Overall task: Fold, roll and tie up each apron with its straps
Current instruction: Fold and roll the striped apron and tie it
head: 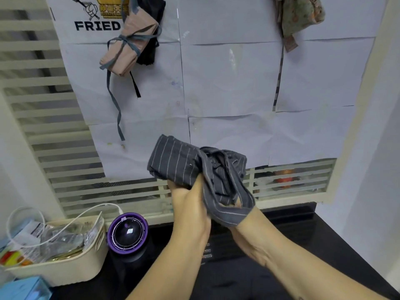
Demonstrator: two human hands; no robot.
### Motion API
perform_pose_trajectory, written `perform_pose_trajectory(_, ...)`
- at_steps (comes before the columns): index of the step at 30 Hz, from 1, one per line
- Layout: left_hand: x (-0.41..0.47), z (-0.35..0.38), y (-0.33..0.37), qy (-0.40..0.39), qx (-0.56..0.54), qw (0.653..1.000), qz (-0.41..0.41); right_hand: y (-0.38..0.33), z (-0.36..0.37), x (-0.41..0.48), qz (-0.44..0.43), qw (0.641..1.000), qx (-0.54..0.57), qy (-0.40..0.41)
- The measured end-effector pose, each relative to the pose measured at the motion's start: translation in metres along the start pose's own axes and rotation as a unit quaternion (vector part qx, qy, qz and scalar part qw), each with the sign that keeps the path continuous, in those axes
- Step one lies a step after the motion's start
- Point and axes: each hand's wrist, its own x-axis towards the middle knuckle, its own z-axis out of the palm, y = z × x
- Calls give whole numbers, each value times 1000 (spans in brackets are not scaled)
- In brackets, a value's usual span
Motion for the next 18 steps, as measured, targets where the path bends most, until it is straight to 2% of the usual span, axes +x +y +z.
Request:
perform_pose_trajectory(3, -3, 5, 1, -32, 53, 997, 36, -2, -3, 2, -31, 995, 41, 88)
perform_pose_trajectory(6, -3, -1, -9, -30, 60, 997, 38, -3, -3, 11, -65, 987, 110, 96)
perform_pose_trajectory(11, -20, -6, -22, -71, 107, 992, -10, -7, -7, 12, -43, 959, 274, 62)
perform_pose_trajectory(13, -17, -25, -15, -147, 92, 984, -52, -9, -19, 14, -44, 965, 252, 55)
perform_pose_trajectory(15, -7, -46, 4, -258, 77, 954, -135, -8, -40, 22, -28, 969, 232, 75)
perform_pose_trajectory(17, 8, -68, 23, -318, 92, 921, -204, -10, -52, 23, 6, 975, 212, 58)
perform_pose_trajectory(18, 14, -74, 32, -330, 120, 913, -208, -12, -58, 21, 0, 985, 164, 47)
